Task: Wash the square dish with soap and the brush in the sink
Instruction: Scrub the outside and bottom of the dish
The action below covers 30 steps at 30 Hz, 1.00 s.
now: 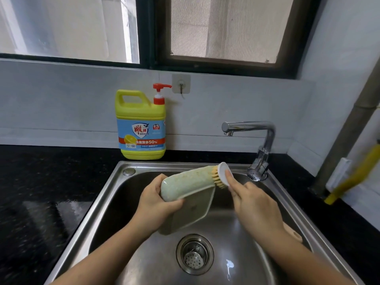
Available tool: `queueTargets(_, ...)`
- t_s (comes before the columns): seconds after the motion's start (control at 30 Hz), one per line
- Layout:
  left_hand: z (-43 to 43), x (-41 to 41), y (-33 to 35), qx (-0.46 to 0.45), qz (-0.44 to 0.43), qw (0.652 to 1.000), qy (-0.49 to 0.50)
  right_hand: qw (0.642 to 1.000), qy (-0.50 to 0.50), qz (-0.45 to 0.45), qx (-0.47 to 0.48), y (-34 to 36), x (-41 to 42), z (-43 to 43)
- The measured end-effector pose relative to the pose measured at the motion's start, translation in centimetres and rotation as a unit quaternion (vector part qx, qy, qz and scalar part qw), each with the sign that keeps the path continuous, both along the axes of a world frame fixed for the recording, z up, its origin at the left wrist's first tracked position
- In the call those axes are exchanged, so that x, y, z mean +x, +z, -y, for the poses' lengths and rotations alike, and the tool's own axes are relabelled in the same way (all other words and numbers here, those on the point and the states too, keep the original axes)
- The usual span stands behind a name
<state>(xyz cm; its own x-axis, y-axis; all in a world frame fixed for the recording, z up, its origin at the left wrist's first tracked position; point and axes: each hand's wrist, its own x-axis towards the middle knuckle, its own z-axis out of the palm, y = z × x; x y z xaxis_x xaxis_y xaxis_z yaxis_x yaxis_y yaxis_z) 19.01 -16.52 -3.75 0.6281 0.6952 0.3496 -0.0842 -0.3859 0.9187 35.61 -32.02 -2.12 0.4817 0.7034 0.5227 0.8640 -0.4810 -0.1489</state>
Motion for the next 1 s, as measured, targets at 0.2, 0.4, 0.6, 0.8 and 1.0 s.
queueTargets(0.2,0.1,0.2,-0.4,0.029,-0.007,1.0,0.0,0.993,0.079,0.092,-0.009,0.6,-3.9,-1.2)
queueTargets(0.4,0.2,0.2,-0.7,0.061,-0.015,0.998,0.001,0.983,0.123,0.131,-0.029,1.5,-5.0,-1.9)
queueTargets(0.6,0.2,0.2,-0.8,0.069,-0.035,0.997,0.02,0.992,-0.008,0.034,-0.122,2.4,0.4,-1.5)
queueTargets(0.8,0.2,0.2,-1.0,0.069,-0.041,0.997,-0.002,0.986,0.065,0.145,-0.06,1.5,-4.2,-1.6)
queueTargets(1.0,-0.1,0.0,-1.1,0.057,-0.011,0.998,0.005,0.975,0.129,0.178,-0.034,1.5,-5.7,-2.5)
